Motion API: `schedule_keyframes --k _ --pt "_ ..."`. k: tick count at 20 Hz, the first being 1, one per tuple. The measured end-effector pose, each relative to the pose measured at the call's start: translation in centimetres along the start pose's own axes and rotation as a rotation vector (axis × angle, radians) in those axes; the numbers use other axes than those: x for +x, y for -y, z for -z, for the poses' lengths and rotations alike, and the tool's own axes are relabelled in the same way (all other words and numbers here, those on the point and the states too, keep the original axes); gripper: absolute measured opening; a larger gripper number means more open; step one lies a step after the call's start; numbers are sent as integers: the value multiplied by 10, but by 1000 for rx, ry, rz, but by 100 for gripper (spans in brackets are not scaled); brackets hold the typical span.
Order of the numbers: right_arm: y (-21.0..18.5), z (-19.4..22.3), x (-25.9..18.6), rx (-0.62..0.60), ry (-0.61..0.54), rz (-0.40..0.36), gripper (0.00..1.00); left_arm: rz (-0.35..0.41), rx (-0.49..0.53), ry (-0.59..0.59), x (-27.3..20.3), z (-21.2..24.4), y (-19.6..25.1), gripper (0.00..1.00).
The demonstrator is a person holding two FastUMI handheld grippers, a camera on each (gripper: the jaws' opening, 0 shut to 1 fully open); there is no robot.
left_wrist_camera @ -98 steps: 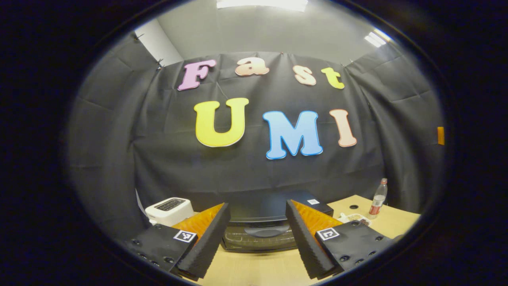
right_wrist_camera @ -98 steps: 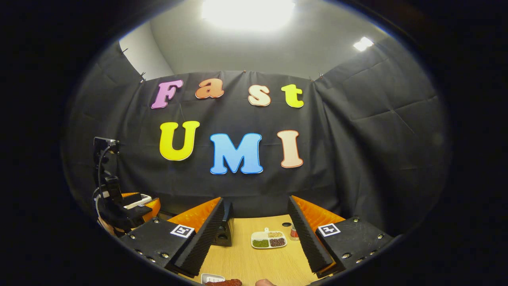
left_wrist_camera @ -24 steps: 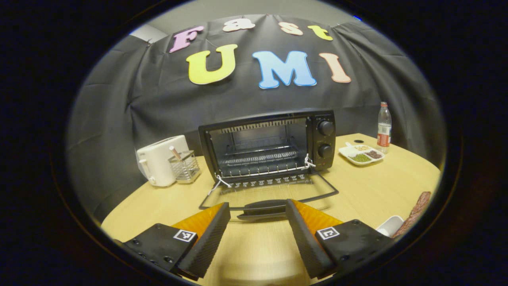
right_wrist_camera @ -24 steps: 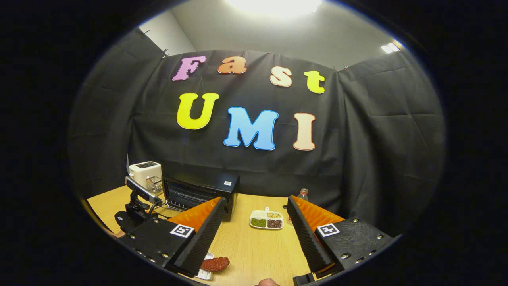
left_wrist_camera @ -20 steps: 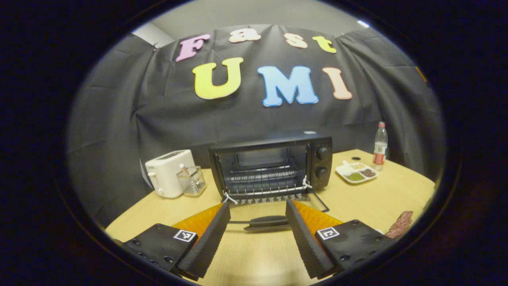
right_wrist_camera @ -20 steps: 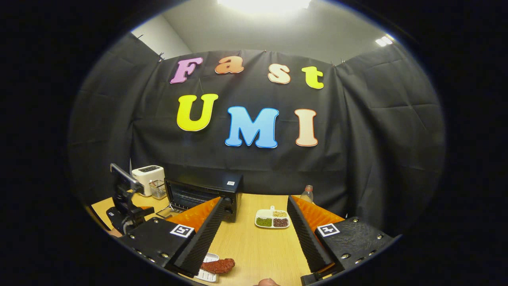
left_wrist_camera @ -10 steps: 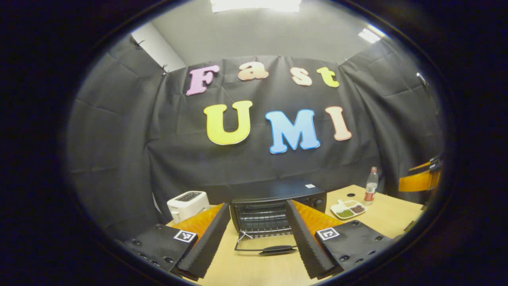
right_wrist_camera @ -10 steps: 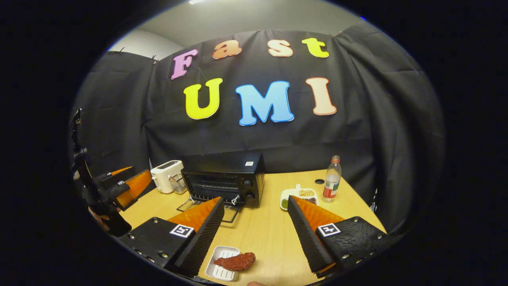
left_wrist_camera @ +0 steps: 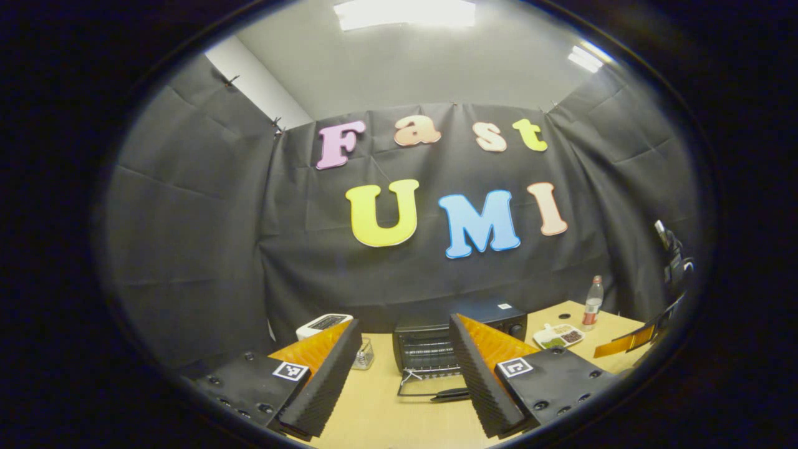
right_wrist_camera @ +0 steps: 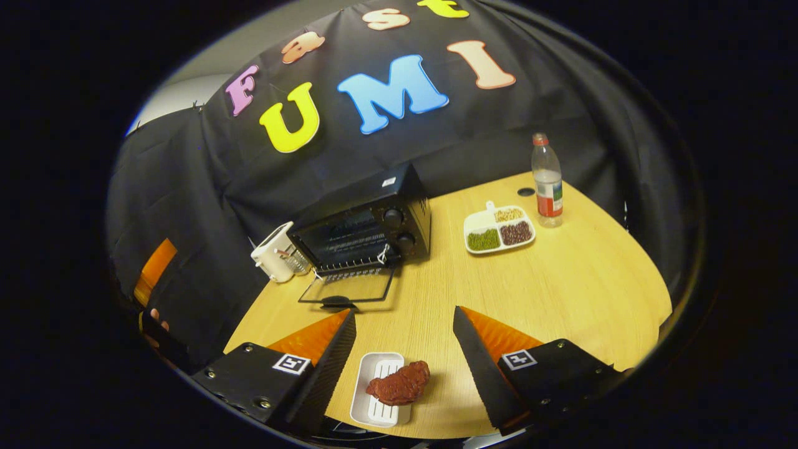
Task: Open the electric oven with the left hand, put the food in, and close the electric oven.
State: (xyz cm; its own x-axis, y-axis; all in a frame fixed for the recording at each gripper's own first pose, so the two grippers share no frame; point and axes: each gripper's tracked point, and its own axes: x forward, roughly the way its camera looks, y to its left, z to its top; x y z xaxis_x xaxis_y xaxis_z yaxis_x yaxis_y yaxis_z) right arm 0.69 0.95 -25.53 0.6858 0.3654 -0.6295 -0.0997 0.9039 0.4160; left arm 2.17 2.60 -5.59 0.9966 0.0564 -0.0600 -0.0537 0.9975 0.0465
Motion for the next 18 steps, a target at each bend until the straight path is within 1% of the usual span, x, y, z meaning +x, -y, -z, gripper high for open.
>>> schedule_keyframes --k 1,2,3,7,9,10,11,12,13,14,15,16,17,18 --pt "4 11 3 2 -37 3 96 -12 2 -2 -1 0 -4 98" --pt "6 21 7 6 -69 3 95 -24 7 -6 -2 1 -9 94" --pt "7 28 11 15 -95 1 95 -32 11 -6 -4 0 -12 98" --pt "9 60 21 78 -193 -15 96 -55 -3 -14 -5 2 -22 90" --pt "9 71 23 115 -227 -24 96 -62 -17 -17 -5 3 -25 94" --pt "9 76 25 141 -237 -18 94 -66 -15 -16 -5 3 -27 96" --pt "10 77 20 171 -249 -21 85 -71 -9 -11 -4 0 -30 99" --pt "7 87 28 204 -270 -28 76 -72 -3 -9 -4 0 -30 94" --pt "5 93 26 238 -294 -39 76 -70 -1 -10 -4 0 -30 99" --pt "2 99 26 266 -314 -47 76 -68 -2 -13 -5 2 -29 99" --pt "3 100 26 295 -311 -34 76 -65 -4 -16 -4 2 -29 99" --pt "3 102 29 326 -310 -37 63 -63 -5 -16 -5 3 -29 99" --pt "-2 103 29 362 -320 -57 46 -64 -5 -14 -4 2 -29 99" --pt "-8 103 25 394 -328 -82 46 -62 -5 -13 -4 1 -29 99"
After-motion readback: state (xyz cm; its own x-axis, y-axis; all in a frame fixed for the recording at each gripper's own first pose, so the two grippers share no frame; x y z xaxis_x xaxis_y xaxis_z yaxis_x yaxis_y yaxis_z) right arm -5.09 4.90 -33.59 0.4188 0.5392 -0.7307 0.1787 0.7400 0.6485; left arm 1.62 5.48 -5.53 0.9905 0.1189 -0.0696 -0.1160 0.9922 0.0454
